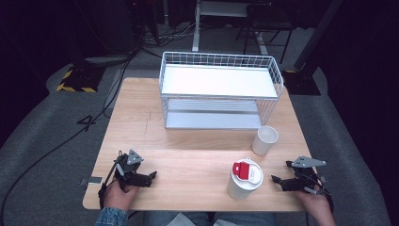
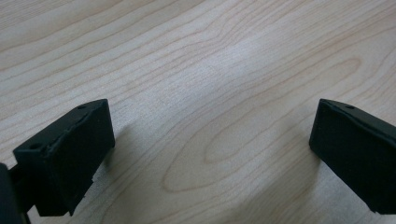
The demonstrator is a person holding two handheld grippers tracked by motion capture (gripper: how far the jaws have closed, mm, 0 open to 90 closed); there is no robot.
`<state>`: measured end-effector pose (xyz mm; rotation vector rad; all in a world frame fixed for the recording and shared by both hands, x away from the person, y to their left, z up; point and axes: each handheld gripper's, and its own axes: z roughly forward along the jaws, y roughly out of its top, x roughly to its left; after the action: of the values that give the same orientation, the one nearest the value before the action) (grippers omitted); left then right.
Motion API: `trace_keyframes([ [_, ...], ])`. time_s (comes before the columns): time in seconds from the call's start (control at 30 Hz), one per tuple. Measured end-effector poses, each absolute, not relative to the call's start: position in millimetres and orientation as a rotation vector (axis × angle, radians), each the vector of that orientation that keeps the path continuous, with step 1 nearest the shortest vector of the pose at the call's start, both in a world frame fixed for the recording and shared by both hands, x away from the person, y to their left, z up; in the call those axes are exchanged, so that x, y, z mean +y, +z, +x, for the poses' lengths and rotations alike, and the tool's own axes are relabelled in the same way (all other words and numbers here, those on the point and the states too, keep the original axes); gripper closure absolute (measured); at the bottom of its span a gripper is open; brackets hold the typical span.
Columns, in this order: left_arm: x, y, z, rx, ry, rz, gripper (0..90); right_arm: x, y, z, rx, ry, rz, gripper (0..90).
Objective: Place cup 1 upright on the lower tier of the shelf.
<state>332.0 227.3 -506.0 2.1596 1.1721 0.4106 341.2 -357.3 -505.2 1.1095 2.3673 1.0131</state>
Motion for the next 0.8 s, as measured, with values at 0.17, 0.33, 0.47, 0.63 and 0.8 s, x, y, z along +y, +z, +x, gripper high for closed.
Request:
trace_keyframes([
  [0.17, 226.8, -506.1, 332.6, 1.173, 0.411, 2.158, 0.6, -357.3, -505.2, 341.1, 2.368, 1.016, 1.107, 7.8],
  [0.33, 227.7, -506.2, 333.2, 1.167, 0.406, 2.157, 0.6, -357.1, -505.1, 340.4, 2.367, 1.023, 1.103, 9.4],
  [0.47, 228.1, -506.1, 334.9, 1.176, 0.409, 2.154, 0.6, -357.3, -505.0, 339.6, 2.370, 1.023, 1.104, 9.3],
  [0.63, 228.3, -505.8, 335.4, 1.175, 0.407, 2.160, 0.6, -357.0, -505.0, 339.8, 2.364, 1.019, 1.110, 9.2],
  [0.8, 228.0, -506.1, 335.9, 1.178, 0.413, 2.153, 0.6, -357.0, -504.9, 340.1, 2.360, 1.021, 1.118, 9.8],
])
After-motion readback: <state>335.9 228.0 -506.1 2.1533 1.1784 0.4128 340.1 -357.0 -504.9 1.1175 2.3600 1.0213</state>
